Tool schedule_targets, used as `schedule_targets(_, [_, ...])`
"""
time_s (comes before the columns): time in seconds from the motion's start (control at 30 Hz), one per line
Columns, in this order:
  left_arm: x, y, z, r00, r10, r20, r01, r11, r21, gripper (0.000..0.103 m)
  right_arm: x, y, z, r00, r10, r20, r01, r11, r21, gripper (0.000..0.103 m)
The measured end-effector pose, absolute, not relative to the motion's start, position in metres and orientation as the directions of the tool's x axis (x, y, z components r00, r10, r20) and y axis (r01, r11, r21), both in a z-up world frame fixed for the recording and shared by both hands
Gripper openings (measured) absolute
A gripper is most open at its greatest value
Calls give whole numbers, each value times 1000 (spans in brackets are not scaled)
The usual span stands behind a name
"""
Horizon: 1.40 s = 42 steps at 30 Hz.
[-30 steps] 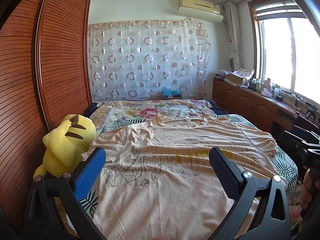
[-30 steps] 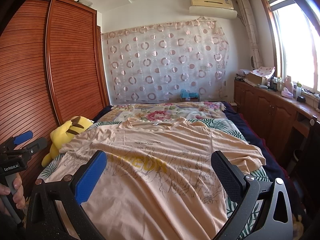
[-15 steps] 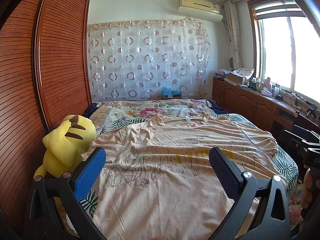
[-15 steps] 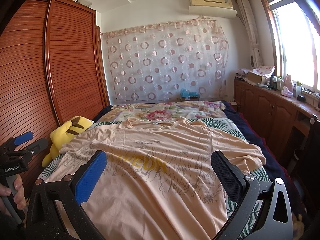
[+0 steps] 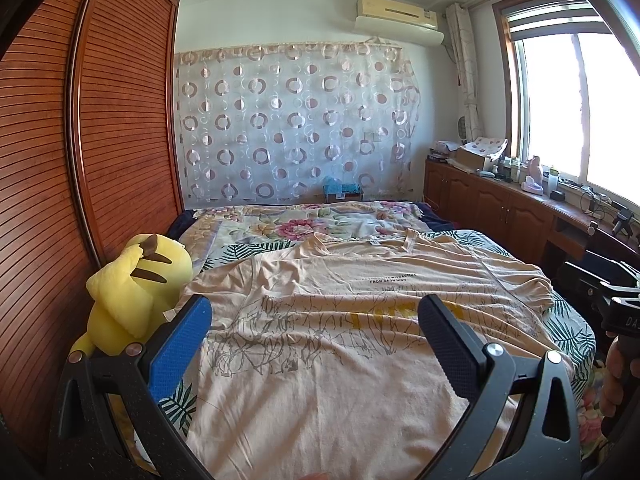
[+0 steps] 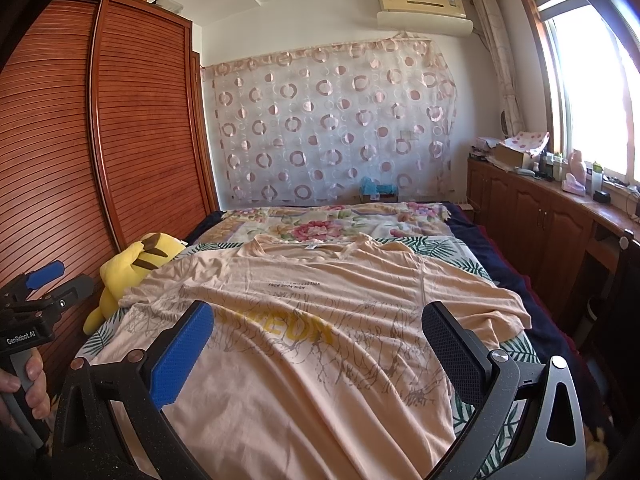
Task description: Fold small clothes
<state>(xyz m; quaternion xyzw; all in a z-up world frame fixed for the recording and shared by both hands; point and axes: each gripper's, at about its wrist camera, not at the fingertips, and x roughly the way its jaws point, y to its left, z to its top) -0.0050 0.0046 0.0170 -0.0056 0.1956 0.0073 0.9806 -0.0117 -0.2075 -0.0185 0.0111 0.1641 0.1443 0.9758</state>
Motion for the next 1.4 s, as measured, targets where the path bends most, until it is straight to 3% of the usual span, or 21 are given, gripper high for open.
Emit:
schedule_targets(0.6, [-5, 2, 17, 921, 13, -389, -17, 1000, -7, 103, -12, -206, -19, 904, 287, -318, -280, 958, 68, 103])
schedule_targets(0.93, [23, 25, -16, 874, 33, -485, -47, 999, -17, 103, 8, -193, -33, 871, 299, -390, -308, 950, 42, 103])
schedule_targets(1.4, [51, 66, -41, 835, 87, -544, -93, 996, 17, 103, 51, -184, -37, 815, 361, -454, -389, 921, 33, 103])
